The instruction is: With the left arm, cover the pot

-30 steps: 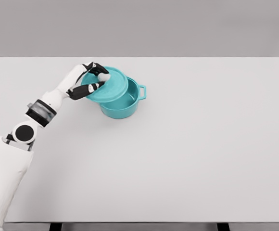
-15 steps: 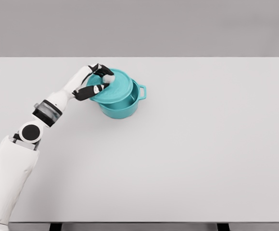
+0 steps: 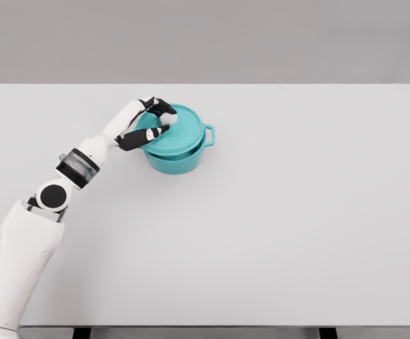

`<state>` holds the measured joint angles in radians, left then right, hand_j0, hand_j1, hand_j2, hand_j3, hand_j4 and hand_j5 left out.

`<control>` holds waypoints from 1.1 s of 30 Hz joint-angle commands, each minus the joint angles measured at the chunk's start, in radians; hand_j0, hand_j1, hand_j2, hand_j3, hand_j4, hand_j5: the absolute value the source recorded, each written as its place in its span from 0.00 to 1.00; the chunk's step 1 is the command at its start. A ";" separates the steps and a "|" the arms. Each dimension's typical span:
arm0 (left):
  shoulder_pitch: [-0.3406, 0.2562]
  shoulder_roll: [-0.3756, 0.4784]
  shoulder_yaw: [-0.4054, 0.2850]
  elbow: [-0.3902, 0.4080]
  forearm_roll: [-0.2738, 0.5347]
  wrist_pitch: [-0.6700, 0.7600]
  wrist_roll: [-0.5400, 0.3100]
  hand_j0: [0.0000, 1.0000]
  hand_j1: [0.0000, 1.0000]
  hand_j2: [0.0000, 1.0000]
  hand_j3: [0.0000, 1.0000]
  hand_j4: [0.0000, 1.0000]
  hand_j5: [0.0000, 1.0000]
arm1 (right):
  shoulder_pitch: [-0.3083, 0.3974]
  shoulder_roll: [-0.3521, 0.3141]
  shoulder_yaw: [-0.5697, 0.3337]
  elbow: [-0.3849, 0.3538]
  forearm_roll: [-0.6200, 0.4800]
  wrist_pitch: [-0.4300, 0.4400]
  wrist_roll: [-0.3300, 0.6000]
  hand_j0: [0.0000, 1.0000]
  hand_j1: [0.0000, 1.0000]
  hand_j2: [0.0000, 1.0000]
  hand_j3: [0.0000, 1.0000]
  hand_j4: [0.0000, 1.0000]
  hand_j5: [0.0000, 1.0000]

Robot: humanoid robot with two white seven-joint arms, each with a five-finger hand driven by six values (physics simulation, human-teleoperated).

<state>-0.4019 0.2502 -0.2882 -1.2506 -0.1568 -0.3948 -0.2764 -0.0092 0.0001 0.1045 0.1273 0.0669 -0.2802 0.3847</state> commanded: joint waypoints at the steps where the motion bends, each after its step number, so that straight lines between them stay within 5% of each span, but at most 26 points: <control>1: 0.000 -0.002 0.000 -0.001 0.006 -0.004 0.000 0.52 0.52 0.52 0.52 0.52 0.52 | 0.000 0.000 0.000 0.000 0.001 0.000 0.000 1.00 1.00 1.00 1.00 1.00 1.00; 33: -0.012 -0.022 0.000 0.046 0.005 -0.009 0.000 0.52 0.52 0.52 0.52 0.52 0.52 | 0.000 0.000 0.000 0.000 0.001 0.000 0.000 1.00 1.00 1.00 1.00 1.00 1.00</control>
<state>-0.4172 0.2288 -0.2888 -1.2160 -0.1577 -0.4041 -0.2764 -0.0092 0.0001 0.1045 0.1268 0.0669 -0.2802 0.3847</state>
